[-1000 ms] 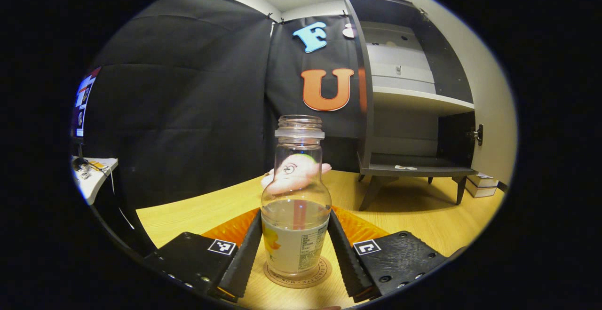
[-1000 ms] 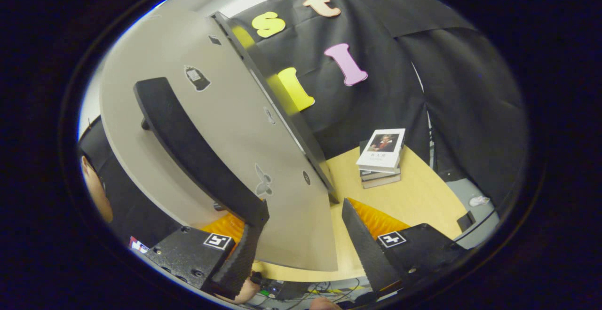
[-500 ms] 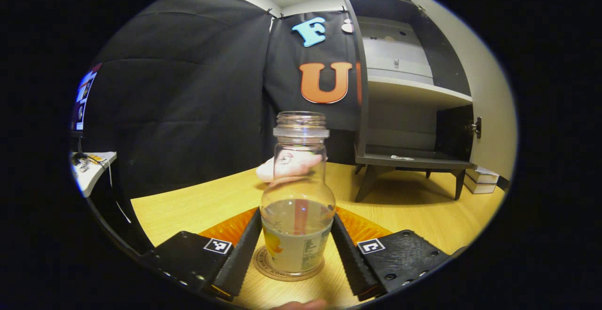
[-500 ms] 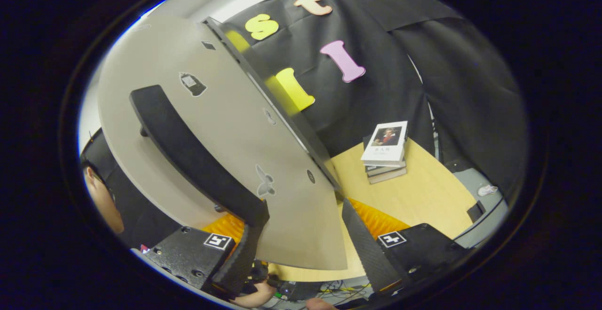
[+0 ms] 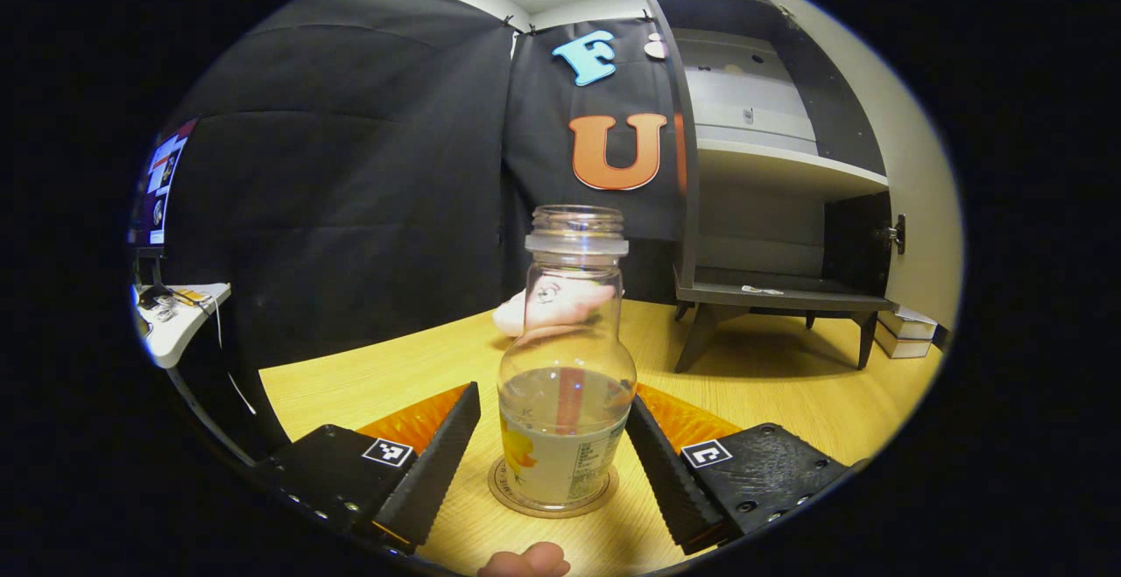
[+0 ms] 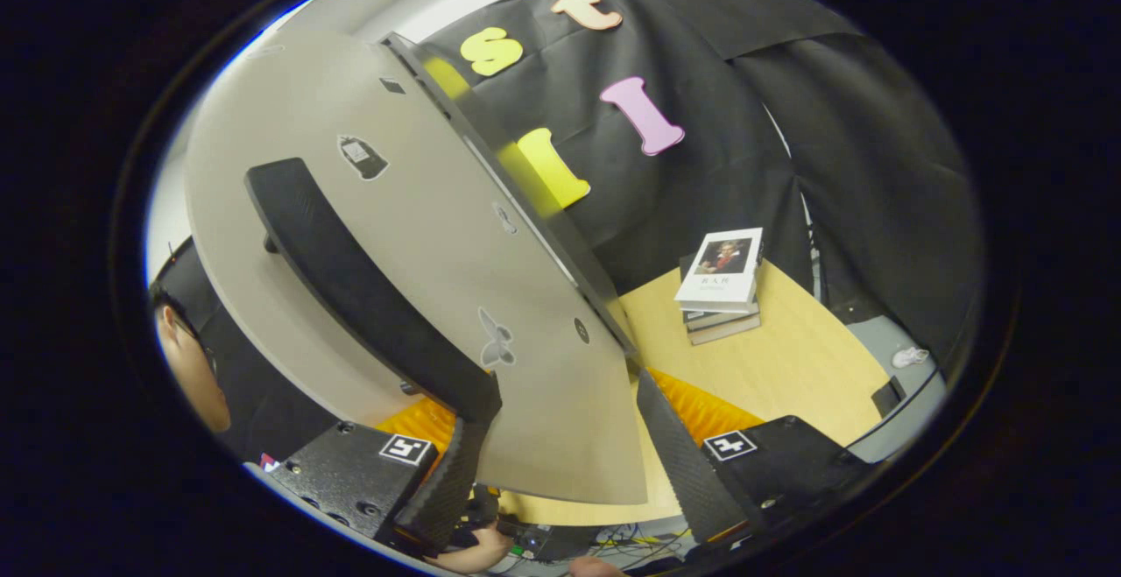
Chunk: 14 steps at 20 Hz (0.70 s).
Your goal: Open the cabinet door with the right hand, grasp the bottle in the cabinet with the left hand and place it on the coaster, then close the cabinet door with the right hand.
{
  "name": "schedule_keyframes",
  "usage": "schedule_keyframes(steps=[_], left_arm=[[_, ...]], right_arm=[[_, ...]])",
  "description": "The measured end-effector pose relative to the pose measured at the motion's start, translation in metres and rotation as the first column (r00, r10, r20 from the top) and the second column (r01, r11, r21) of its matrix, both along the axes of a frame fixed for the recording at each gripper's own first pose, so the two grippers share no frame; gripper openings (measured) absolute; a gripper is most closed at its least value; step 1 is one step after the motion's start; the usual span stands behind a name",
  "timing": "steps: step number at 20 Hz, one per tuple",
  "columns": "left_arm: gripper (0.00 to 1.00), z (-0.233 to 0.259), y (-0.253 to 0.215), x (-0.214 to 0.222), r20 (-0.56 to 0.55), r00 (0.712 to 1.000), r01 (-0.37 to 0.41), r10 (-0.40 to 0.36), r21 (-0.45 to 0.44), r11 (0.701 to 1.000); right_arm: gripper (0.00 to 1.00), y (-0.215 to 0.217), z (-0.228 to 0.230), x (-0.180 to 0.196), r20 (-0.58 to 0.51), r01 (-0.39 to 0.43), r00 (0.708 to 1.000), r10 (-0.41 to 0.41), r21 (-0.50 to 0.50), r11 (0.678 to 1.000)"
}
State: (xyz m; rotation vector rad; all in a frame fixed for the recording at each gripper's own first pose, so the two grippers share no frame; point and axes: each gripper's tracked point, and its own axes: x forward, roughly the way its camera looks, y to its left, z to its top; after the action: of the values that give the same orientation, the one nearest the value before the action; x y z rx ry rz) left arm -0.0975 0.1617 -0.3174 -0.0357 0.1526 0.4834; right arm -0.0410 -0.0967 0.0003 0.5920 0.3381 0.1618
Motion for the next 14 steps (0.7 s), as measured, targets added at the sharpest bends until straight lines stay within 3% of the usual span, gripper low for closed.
schedule_keyframes(steps=[4,7,14], left_arm=[[0.95,0.025,-0.007,0.000,0.045,0.999,0.021,-0.022,0.028,0.999],[0.95,0.039,-0.016,-0.005,0.020,0.999,0.038,-0.038,-0.009,0.999],[0.95,0.135,-0.012,-0.011,0.063,0.997,0.045,-0.048,0.039,0.998]], right_arm=[[0.98,0.001,0.000,0.001,0.015,-0.003,1.000,0.003,0.002,1.000],[0.98,0.003,0.001,0.002,0.049,-0.006,0.999,0.006,0.003,1.000],[0.98,0.007,0.004,0.006,0.140,-0.012,0.990,0.006,0.047,0.999]])
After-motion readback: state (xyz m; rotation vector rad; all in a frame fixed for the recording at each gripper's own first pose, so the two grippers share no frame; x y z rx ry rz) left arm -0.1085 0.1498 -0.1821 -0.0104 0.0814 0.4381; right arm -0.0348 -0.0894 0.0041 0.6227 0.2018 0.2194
